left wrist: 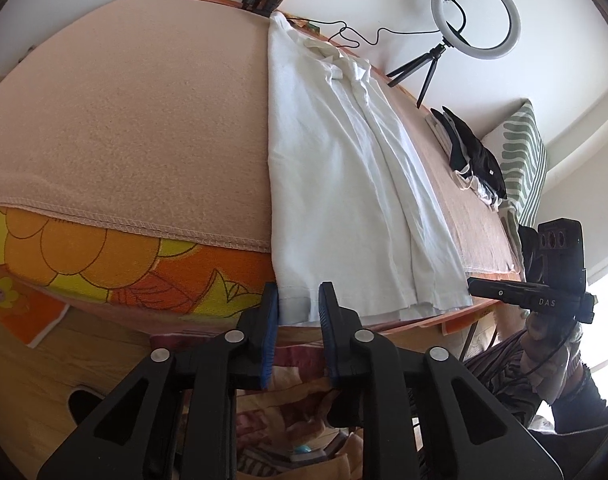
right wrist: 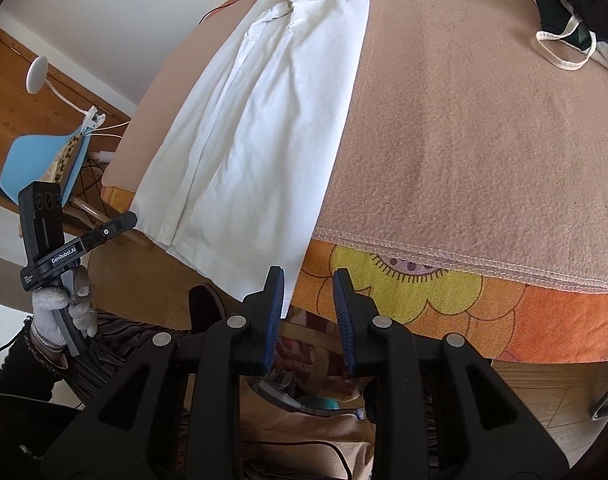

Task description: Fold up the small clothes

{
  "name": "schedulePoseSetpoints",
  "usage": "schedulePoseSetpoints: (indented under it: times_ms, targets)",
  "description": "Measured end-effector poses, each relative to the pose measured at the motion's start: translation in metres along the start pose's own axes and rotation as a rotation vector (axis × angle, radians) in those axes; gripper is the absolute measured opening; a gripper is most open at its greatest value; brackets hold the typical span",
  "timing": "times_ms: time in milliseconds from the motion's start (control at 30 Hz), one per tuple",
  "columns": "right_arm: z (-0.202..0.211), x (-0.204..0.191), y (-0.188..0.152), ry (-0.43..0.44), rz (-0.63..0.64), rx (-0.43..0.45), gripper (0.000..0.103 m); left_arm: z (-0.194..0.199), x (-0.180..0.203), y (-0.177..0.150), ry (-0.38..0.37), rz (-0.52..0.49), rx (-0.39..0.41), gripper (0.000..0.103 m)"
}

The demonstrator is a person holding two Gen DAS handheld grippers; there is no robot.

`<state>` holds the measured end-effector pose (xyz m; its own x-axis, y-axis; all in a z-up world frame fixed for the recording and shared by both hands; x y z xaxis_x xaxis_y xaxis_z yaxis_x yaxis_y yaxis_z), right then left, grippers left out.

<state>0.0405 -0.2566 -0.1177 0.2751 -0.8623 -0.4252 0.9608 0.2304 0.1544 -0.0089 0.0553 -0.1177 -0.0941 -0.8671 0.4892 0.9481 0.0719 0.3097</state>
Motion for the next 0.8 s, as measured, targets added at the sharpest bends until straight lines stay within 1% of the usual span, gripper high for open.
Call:
schedulePoseSetpoints:
  times_ms: [67,133,267,300,333,433,633,733,800]
  targets:
    - [-0.005,-0.001,0.000,0.021,0.003,-0.016,0.027,0.001,-0.002,0.001,-0.001,0.003,0.006,0.008]
    - [-0.006,-0.003,0.001,0.019,0.008,-0.013,0.027,0.001,-0.002,0.002,-0.007,0.000,0.010,0.006]
    - [-0.007,0.003,-0.001,0.087,-0.018,-0.032,0.026,0.000,0.002,0.001,-0.004,-0.029,0.019,0.004]
    - [-0.008,0.001,-0.001,0.081,-0.011,-0.030,0.019,0.000,0.003,0.002,-0.007,-0.032,0.020,0.004]
    - [-0.010,0.000,0.000,0.079,-0.006,-0.036,0.008,0.001,0.004,0.003,-0.013,-0.031,0.024,0.004]
    - [-0.012,0.002,-0.001,0.125,-0.021,-0.044,0.005,0.005,0.006,0.005,-0.050,-0.011,0.044,0.004]
    - [0.002,0.012,0.004,0.247,-0.077,0.004,0.005,0.017,0.011,0.016,-0.118,0.018,0.074,0.004]
    - [0.012,0.015,0.010,0.288,-0.096,0.032,0.004,0.019,0.014,0.028,-0.128,0.026,0.088,0.004]
    - [0.018,0.014,0.017,0.296,-0.096,0.050,0.004,0.019,0.017,0.039,-0.124,0.016,0.101,0.004]
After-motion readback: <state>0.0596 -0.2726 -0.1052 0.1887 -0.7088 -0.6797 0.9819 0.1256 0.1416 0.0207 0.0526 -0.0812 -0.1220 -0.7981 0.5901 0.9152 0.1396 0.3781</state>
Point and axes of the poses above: each gripper's, at about its wrist camera, not at the fingertips, and z roughly against the way its jaws point, x to its right, y to its top, the point moved 1 cm from there along -z, roughly the way its jaws point, and after that the axes turned 9 degrees about -x, right-handed, at the moved point
